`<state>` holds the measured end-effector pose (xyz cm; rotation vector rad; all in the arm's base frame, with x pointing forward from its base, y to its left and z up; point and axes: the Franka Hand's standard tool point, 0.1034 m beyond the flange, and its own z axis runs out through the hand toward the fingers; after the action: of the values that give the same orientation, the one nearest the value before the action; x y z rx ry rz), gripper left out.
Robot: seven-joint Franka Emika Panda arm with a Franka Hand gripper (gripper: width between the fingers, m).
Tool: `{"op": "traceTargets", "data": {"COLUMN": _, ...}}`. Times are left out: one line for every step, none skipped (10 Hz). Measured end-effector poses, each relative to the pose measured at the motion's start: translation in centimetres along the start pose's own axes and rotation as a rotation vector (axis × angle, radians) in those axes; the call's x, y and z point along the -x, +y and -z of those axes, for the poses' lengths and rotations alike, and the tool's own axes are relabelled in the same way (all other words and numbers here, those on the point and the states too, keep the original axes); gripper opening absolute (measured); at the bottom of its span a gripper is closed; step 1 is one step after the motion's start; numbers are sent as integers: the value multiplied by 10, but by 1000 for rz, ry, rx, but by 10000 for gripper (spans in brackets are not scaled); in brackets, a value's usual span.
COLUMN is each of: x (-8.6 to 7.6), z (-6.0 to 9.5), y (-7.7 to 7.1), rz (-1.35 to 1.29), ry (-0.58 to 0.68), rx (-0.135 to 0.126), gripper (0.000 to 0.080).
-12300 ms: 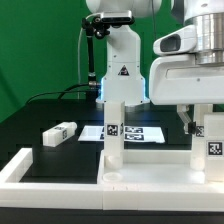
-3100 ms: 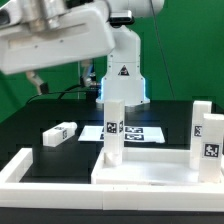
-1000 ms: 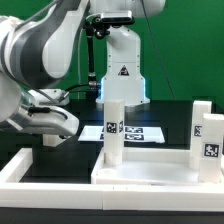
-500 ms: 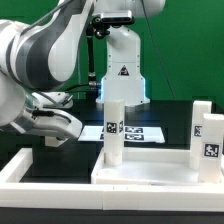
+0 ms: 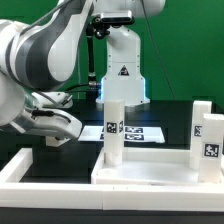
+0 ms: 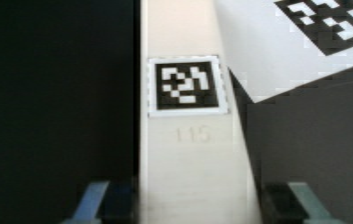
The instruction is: Assemble desk
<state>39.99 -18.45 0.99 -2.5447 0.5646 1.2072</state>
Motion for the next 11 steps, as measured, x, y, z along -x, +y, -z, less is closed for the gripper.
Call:
{"op": "traceTargets", "data": {"x": 0, "z": 0, "y": 0, "rz": 0, "ry": 0, "rx": 0, "gripper": 288}}
{"op": "traceTargets", "data": {"x": 0, "z": 0, "y": 0, "rz": 0, "ry": 0, "rx": 0, "gripper": 289}}
{"op": "traceTargets", "data": {"x": 0, "z": 2, "y": -1, "rz": 1, "ry": 4, "rx": -1, "gripper": 289}}
{"op": "traceTargets", "data": {"x": 11, "z": 22, "y": -6, "rz": 16, "ry": 5, "rx": 4, "gripper": 289}}
{"op": "traceTargets", "data": {"x": 22, "z": 43, "y": -17, "rz": 30, "ry": 26, "rx": -9, "gripper": 289}}
{"op": "traceTargets", "data": {"x": 36, "z": 66, "y": -30, "rz": 32, "ry": 53, "rx": -21, "gripper": 289}}
{"op": "traceTargets", "data": {"x": 50, "z": 83, "y": -36, "rz": 38, "ry": 52, "rx": -33, "gripper": 289}}
{"op": "traceTargets", "data": {"x": 41, "z": 87, "y": -31, "rz": 38, "ry": 107, "rx": -26, "gripper": 289}}
{"op": "traceTargets", "data": {"x": 33, "z": 90, "y": -31, "rz": 41, "ry": 189, "rx": -15, "gripper": 289}}
{"op": "traceTargets", "data": {"x": 36, "z": 91, "y": -34, "rz": 46, "ry": 230, "rx": -16, "gripper": 290}}
{"op": "traceTargets", "data": {"x": 32, "z": 95, "y": -34, "rz": 47, "ry": 303, "rx": -8, "gripper": 290}}
